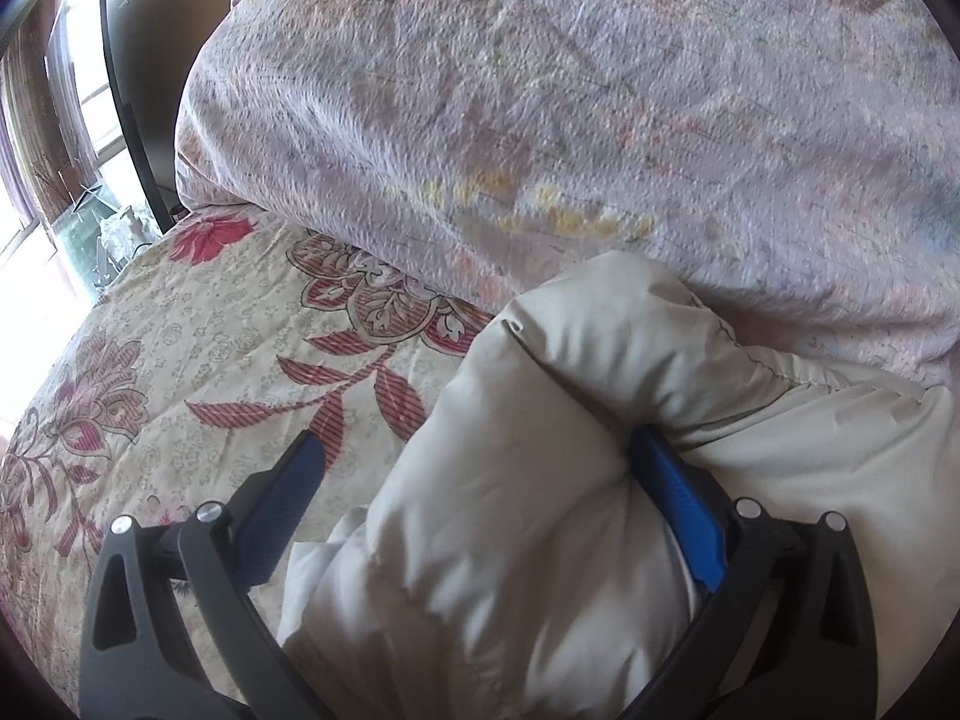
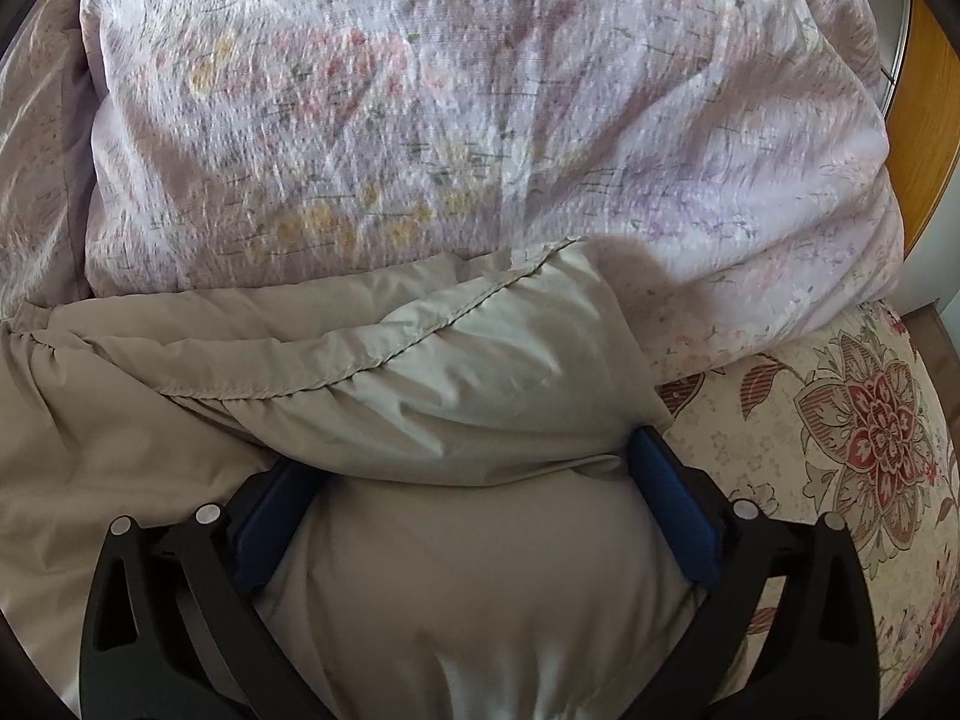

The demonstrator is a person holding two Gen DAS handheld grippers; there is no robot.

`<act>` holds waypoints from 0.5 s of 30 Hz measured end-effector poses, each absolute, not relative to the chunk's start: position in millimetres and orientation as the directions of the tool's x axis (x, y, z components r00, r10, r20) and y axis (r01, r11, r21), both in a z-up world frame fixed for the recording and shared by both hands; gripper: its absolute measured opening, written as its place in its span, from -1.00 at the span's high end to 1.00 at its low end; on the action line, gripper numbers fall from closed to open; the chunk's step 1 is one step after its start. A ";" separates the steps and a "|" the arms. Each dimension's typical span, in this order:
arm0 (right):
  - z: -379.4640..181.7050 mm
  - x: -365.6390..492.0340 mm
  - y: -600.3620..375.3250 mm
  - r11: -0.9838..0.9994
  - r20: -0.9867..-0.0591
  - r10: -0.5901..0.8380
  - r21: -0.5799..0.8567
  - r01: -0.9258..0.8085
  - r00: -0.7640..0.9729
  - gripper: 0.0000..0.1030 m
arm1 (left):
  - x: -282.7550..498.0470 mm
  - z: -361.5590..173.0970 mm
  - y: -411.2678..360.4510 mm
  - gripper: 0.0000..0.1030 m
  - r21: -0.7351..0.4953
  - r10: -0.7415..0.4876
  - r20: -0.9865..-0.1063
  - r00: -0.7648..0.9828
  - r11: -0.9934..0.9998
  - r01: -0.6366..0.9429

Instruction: Fold large clothes

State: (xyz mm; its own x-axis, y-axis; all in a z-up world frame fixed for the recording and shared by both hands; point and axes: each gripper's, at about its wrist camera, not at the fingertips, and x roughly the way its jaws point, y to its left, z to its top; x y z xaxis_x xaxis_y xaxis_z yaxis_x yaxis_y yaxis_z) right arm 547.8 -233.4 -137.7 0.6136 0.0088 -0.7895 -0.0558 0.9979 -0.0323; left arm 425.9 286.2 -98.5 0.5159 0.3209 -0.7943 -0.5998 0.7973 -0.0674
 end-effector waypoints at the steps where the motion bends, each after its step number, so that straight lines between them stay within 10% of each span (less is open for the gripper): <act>1: -139.6 551.5 -229.8 0.998 -0.792 0.009 -0.032 -0.056 0.611 -0.97 | 426.2 -98.8 286.2 -0.97 -0.066 0.321 -0.795 0.514 0.797 -0.600; 15: -150.5 563.4 -243.4 0.999 -0.805 0.032 0.002 -0.052 0.592 -0.97 | 426.7 -100.4 288.8 -0.97 -0.086 0.304 -0.800 0.517 0.795 -0.601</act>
State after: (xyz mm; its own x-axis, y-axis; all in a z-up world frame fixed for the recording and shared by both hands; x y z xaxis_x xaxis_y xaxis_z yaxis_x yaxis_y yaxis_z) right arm 563.4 -243.4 -150.5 0.5921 0.0321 -0.8052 -0.0519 0.9987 0.0016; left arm 426.7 288.8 -100.4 0.5169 0.3041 -0.8002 -0.6007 0.7949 -0.0860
